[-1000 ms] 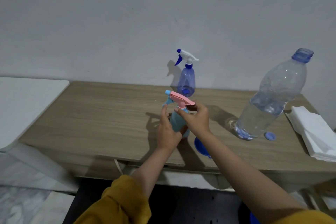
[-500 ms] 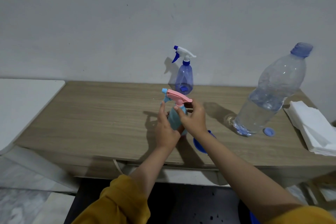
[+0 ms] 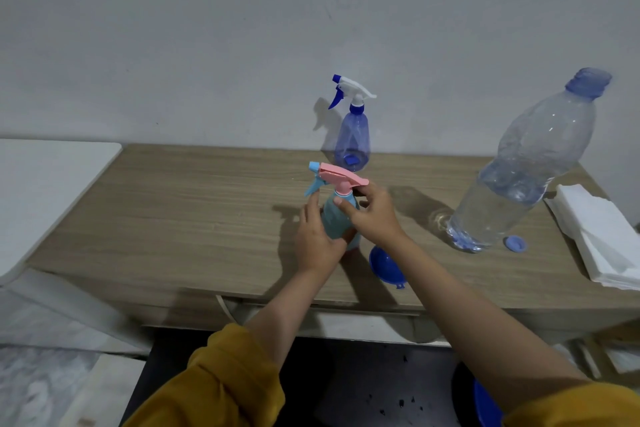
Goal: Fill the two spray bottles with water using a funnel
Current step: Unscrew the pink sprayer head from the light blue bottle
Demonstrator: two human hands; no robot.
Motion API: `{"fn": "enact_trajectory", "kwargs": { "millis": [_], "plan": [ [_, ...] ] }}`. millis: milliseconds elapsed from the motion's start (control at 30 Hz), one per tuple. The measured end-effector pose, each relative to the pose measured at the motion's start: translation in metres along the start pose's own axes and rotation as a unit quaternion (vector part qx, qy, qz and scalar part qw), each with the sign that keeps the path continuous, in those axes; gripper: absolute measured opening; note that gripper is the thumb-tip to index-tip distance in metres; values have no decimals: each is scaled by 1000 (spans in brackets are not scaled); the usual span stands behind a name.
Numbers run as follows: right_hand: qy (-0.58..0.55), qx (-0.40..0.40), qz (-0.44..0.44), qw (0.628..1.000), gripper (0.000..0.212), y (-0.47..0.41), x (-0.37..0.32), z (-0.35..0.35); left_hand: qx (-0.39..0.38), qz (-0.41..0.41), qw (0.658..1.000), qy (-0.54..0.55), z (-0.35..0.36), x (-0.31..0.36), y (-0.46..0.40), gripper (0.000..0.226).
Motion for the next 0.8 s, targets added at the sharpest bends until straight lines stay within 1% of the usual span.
{"fn": "enact_trajectory", "kwargs": {
  "millis": [67, 167, 267, 367, 433, 533, 600, 700, 800],
  "plan": [
    [-20, 14, 2, 1000, 51, 3, -2, -4, -4, 0, 1000, -15, -1, 2, 0, 88],
    [-62, 88, 13, 994, 69, 9, -3, -8, -2, -13, 1000, -8, -2, 4, 2, 90],
    [-80, 119, 7, 990, 70, 11, -2, -7, 3, -30, 999, 18, -4, 5, 4, 89],
    [-84, 110, -9, 990, 67, 15, -2, -4, 3, -32, 999, 18, -3, 4, 5, 83],
    [-76, 102, -19, 992, 71, 16, -5, -2, 2, -34, 999, 11, -3, 3, 6, 83],
    [-69, 106, -4, 992, 76, 13, -7, -3, 2, -37, 999, 8, -5, 4, 6, 79],
    [-63, 110, -3, 992, 73, 12, -6, -4, -2, -41, 999, 11, -5, 4, 5, 76],
    [-54, 89, -17, 994, 68, 13, -5, -4, -2, -40, 999, 13, -4, 2, 3, 75],
    [-33, 74, -27, 996, 77, 11, -9, -2, 5, -35, 999, 22, -2, 0, 3, 78]
  ]
}}
Point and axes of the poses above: each hand's wrist, its own y-axis away from the middle knuckle, its own z-axis out of the palm, x = y × z, the point moved 7 cm from there along -y, towards the middle knuckle, and after that the axes turned 2 degrees about -x, right-handed, at the moved point
